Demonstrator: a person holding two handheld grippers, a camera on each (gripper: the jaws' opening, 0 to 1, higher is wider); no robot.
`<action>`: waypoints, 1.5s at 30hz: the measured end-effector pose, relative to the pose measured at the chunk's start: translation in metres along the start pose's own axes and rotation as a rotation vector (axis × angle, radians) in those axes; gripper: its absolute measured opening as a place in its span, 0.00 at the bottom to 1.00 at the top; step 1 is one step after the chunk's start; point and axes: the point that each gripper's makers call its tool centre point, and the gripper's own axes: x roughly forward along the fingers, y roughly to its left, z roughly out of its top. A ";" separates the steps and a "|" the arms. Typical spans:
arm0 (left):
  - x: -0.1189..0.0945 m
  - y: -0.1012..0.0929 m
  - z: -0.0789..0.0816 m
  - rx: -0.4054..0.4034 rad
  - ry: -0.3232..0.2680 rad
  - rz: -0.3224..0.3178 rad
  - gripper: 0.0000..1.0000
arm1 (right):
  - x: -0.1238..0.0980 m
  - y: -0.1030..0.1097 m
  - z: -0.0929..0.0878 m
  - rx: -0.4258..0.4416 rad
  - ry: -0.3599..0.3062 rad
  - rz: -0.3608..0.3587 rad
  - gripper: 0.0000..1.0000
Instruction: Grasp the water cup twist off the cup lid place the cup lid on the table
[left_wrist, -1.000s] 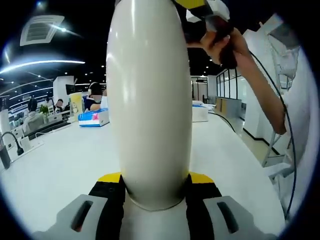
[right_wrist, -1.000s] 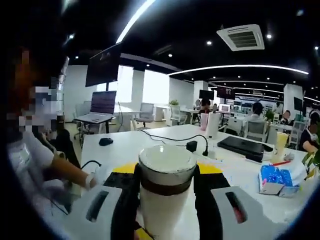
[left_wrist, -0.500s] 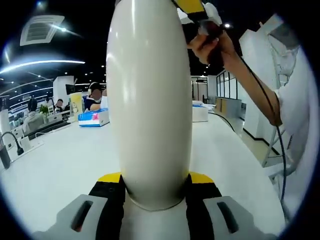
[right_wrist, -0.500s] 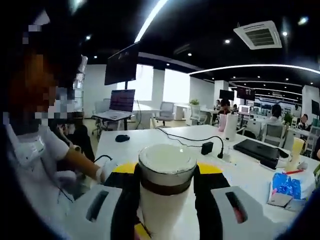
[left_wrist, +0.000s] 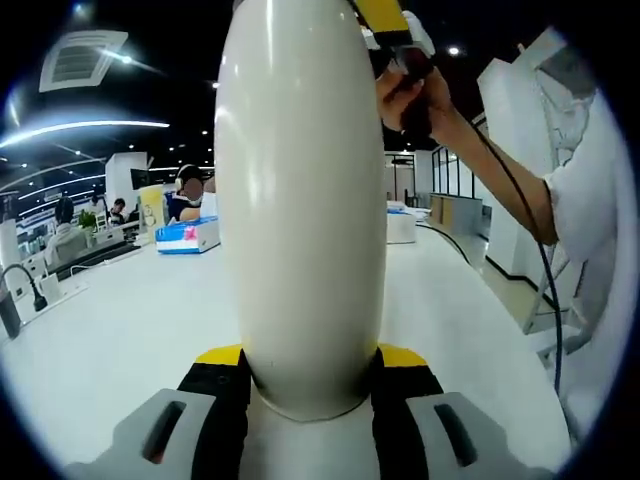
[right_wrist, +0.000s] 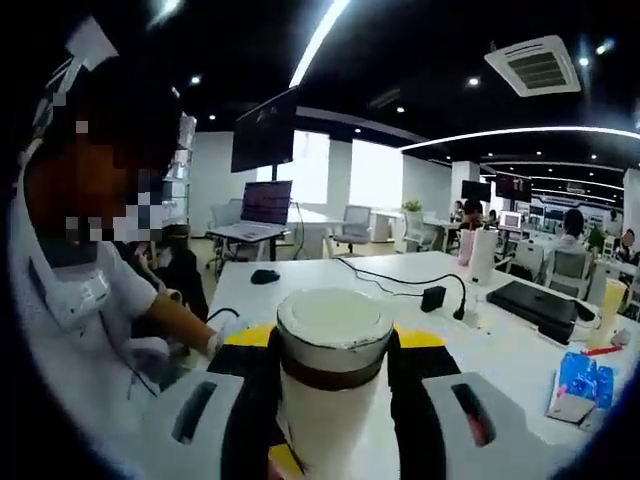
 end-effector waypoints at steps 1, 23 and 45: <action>0.000 0.000 0.000 0.000 0.000 0.000 0.49 | 0.000 0.001 0.000 -0.003 0.004 -0.007 0.46; 0.000 0.000 0.001 0.005 0.000 0.000 0.49 | -0.028 -0.012 0.003 0.056 0.128 -0.548 0.73; 0.001 0.000 0.000 0.006 0.001 -0.001 0.49 | 0.000 -0.007 0.007 0.022 -0.076 -0.949 0.75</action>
